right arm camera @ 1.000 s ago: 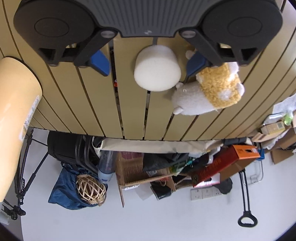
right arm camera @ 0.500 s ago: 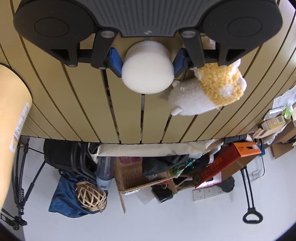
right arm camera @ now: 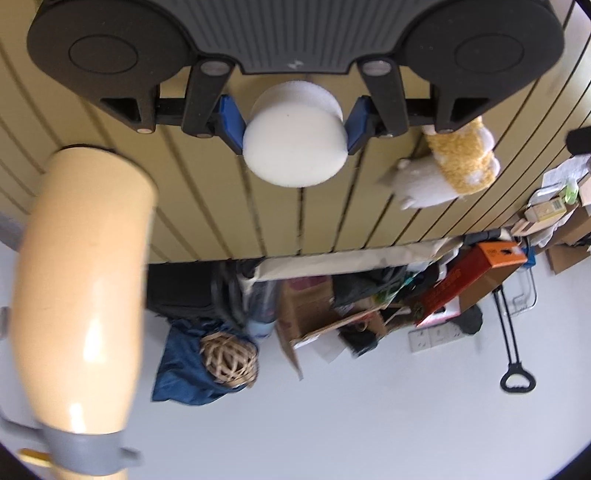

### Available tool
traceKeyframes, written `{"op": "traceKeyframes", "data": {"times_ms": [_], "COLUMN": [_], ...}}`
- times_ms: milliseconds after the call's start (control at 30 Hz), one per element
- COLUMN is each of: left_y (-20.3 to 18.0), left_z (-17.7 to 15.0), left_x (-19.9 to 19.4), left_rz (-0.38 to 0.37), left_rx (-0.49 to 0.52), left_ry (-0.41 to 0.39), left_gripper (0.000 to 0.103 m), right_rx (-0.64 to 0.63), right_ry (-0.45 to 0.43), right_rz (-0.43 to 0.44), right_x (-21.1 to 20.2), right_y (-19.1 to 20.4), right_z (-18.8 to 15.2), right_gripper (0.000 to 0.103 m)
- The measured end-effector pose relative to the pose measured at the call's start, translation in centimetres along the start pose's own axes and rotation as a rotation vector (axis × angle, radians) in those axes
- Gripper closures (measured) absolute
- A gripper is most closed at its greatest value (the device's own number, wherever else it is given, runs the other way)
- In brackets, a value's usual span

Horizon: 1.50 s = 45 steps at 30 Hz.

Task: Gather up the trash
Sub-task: 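Grasp the white sponge with the right tool while the left tool grasps the white-and-yellow plush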

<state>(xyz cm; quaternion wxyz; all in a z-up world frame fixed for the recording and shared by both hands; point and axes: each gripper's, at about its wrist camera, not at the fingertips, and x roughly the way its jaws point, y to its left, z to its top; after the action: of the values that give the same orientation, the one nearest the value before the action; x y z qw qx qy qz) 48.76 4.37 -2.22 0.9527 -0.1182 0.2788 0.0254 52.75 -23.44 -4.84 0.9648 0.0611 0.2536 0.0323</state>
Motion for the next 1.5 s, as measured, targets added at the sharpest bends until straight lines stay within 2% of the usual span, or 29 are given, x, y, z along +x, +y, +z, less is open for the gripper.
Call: {"op": "traceKeyframes", "data": {"times_ms": [200, 367, 600, 833, 1033, 1100, 1267, 1500], "left_y": [-3.8, -6.3, -8.6, -10.5, -11.0, -11.1, -11.0, -10.7], "left_z": [0.9, 1.9, 3.0, 3.1, 3.1, 3.0, 2.6, 2.5], "left_x": [1.8, 4.2, 8.5, 11.8, 12.8, 13.1, 13.5, 13.4], "left_rz": [0.023, 0.085, 0.175, 0.277, 0.330, 0.333, 0.337, 0.332], "left_rx": [0.041, 0.036, 0.010, 0.028, 0.041, 0.047, 0.041, 0.013], "left_ry": [0.033, 0.056, 0.152, 0.200, 0.210, 0.218, 0.251, 0.255], "left_gripper": [0.000, 0.000, 0.000, 0.000, 0.000, 0.002, 0.024, 0.034], "right_rx": [0.012, 0.038, 0.111, 0.139, 0.168, 0.173, 0.192, 0.195], "right_ry": [-0.054, -0.109, -0.147, -0.160, -0.157, -0.152, -0.149, -0.149], "right_rz": [-0.055, -0.103, -0.138, -0.152, -0.144, -0.141, -0.133, -0.114], "right_x": [-2.3, -3.3, -3.6, -3.4, -2.9, -2.8, -2.7, -2.8], "right_y": [-3.7, -6.6, -10.3, -12.0, -12.8, -12.9, -13.3, -13.1], "right_z": [-0.7, -1.7, -1.5, -1.6, -1.9, -2.0, -2.1, -2.1], "right_gripper": [0.047, 0.047, 0.047, 0.047, 0.047, 0.047, 0.047, 0.047]}}
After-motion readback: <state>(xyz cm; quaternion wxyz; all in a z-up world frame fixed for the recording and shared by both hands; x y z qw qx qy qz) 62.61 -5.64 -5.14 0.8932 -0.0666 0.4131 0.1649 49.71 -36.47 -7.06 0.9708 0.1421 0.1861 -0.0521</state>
